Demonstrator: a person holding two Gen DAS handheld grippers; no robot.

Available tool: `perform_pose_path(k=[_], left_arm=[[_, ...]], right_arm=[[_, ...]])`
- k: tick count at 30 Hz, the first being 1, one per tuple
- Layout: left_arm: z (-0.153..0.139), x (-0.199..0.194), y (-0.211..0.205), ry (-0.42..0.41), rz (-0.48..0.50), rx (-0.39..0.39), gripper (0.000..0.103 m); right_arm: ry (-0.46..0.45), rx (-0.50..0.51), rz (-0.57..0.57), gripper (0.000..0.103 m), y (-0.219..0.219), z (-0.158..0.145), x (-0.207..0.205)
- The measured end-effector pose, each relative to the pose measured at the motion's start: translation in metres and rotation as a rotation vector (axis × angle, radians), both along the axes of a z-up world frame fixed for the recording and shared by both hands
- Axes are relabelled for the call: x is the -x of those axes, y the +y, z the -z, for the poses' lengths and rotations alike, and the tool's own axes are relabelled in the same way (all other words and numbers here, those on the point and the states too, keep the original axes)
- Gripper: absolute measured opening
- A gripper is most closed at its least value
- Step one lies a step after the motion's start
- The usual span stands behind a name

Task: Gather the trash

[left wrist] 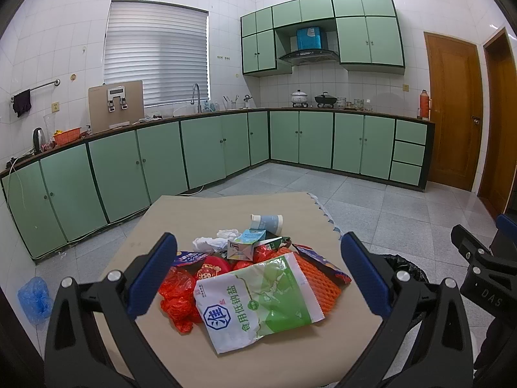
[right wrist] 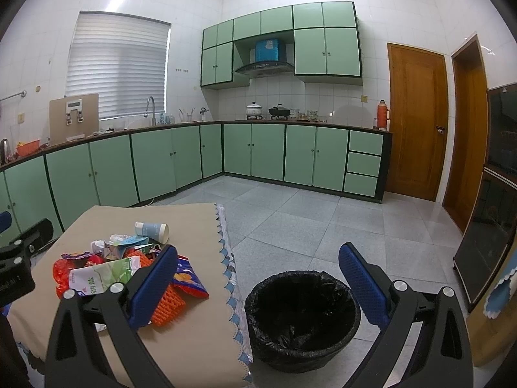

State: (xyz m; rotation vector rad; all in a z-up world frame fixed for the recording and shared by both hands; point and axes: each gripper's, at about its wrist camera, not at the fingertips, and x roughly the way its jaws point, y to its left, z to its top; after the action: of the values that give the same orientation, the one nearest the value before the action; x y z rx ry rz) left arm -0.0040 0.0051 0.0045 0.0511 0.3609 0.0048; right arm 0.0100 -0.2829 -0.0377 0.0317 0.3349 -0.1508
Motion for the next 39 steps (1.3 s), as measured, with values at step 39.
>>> perform_pose_path(k=[39], left_arm=[[0.01, -0.008, 0.012, -0.016, -0.021, -0.004, 0.098]], right_arm=[[-0.02, -0.012, -0.053, 0.097, 0.004, 0.014, -0.01]])
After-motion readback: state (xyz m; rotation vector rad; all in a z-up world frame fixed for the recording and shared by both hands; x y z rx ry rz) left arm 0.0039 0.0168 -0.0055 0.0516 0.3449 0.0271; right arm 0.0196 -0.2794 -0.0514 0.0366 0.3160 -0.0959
